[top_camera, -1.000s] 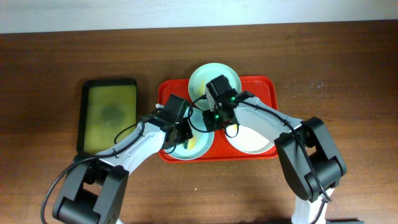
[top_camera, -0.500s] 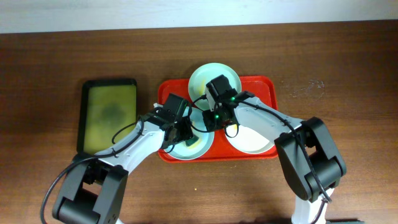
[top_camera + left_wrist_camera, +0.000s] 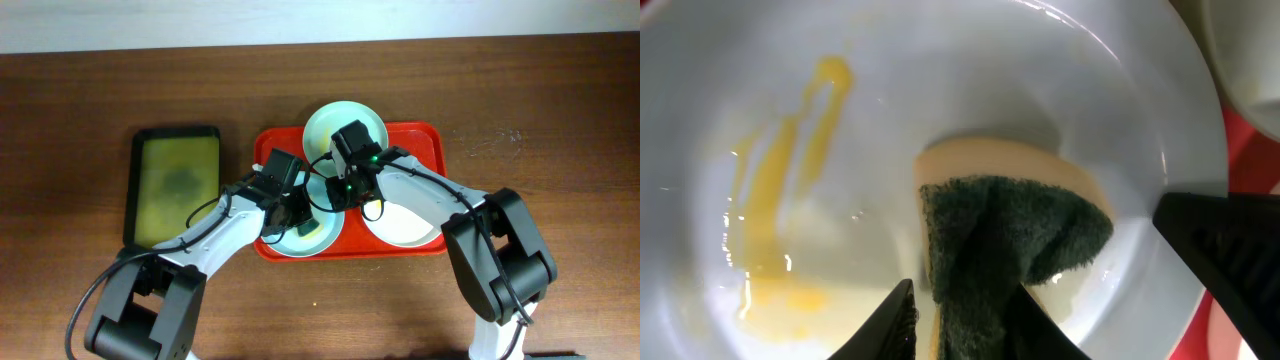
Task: Clean dirty plates on tray and stack at the side
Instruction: 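Scrub the light blue plate with the sponge while right gripper holds it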
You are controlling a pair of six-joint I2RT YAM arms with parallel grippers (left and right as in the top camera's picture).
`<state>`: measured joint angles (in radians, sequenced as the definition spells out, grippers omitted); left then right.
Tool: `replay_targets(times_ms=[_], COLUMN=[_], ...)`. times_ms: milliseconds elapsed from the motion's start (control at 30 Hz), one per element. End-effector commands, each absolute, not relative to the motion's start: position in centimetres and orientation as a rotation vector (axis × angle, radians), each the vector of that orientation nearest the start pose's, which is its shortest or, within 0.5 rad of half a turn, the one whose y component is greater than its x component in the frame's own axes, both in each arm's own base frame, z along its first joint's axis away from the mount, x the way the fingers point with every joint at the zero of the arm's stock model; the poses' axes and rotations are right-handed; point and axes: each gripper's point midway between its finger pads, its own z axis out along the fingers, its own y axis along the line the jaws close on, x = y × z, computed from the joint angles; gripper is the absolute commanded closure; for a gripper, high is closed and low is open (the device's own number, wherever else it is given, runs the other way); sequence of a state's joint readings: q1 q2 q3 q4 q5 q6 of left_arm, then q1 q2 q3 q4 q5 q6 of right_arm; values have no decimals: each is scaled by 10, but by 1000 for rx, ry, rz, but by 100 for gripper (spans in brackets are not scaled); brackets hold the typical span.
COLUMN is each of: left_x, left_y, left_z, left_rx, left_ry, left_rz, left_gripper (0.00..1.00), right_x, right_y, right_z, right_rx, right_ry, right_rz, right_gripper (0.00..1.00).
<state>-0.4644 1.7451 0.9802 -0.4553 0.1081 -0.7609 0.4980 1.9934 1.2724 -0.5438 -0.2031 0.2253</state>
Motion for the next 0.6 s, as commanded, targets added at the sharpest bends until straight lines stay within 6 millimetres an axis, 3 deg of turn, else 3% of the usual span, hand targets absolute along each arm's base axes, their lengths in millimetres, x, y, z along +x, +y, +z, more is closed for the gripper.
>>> replay_targets(times_ms=[0, 100, 300, 567], left_x=[317, 318, 321, 327], left_y=[-189, -189, -191, -183], left_z=[15, 15, 17, 17], left_rx=[-389, -389, -383, -397], left_ry=[2888, 2886, 2870, 2843], left_rz=[-483, -484, -496, -447], left_gripper=[73, 73, 100, 100], right_x=[348, 348, 348, 348], right_y=[227, 227, 227, 227], right_z=[-12, -12, -12, -12], right_rx=[-453, -453, -453, -453], right_ry=[2907, 2907, 2907, 2907], right_rz=[385, 385, 385, 385], right_gripper=[96, 96, 96, 96])
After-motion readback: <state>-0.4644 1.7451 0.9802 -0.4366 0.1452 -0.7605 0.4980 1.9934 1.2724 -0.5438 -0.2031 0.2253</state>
